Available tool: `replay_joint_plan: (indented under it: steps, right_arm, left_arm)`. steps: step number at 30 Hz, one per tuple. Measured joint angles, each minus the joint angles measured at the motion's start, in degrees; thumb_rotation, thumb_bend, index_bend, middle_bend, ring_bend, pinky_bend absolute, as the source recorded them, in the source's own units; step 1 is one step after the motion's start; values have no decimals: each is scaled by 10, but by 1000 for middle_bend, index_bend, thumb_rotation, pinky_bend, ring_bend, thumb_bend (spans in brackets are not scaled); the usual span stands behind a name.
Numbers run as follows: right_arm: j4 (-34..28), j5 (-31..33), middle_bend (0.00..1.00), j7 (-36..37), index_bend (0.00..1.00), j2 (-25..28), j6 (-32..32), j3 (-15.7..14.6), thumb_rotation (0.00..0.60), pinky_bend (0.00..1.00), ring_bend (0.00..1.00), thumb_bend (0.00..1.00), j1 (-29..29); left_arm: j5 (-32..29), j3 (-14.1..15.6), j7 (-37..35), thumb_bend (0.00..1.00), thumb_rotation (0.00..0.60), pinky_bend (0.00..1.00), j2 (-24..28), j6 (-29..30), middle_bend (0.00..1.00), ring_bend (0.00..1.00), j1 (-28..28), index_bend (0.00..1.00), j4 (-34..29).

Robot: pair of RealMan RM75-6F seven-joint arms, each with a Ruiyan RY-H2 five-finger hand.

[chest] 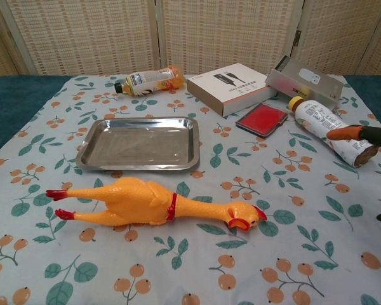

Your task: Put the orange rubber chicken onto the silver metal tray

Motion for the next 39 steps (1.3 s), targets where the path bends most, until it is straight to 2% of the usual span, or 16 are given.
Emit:
replay_joint_plan:
  steps: [11, 23, 29, 36, 39]
  right_arm:
    - [37, 125, 0, -115, 212, -164, -86, 48, 600, 0, 0, 184, 103]
    - [105, 230, 0, -159, 272, -256, -115, 71, 600, 0, 0, 185, 166]
    - [127, 261, 0, -167, 314, -291, -118, 80, 600, 0, 0, 185, 193]
    - [160, 295, 3, -181, 460, -330, -109, 85, 600, 27, 0, 184, 215]
    - [167, 301, 77, -191, 563, -342, -94, 85, 600, 106, 0, 185, 219]
  left_arm:
    - [-8, 0, -10, 469, 600, 72, 5, -7, 0, 22, 0, 0, 3]
    - [-18, -3, -5, 469, 600, 72, 7, -16, 0, 22, -4, 0, -1]
    - [-22, -3, -10, 470, 600, 72, 9, -20, 0, 22, -5, 0, -1]
    - [-25, -5, -21, 470, 600, 72, 12, -17, 0, 22, -3, 0, 1]
    - [-25, -5, -25, 471, 600, 72, 13, -16, 0, 22, -2, 0, 2]
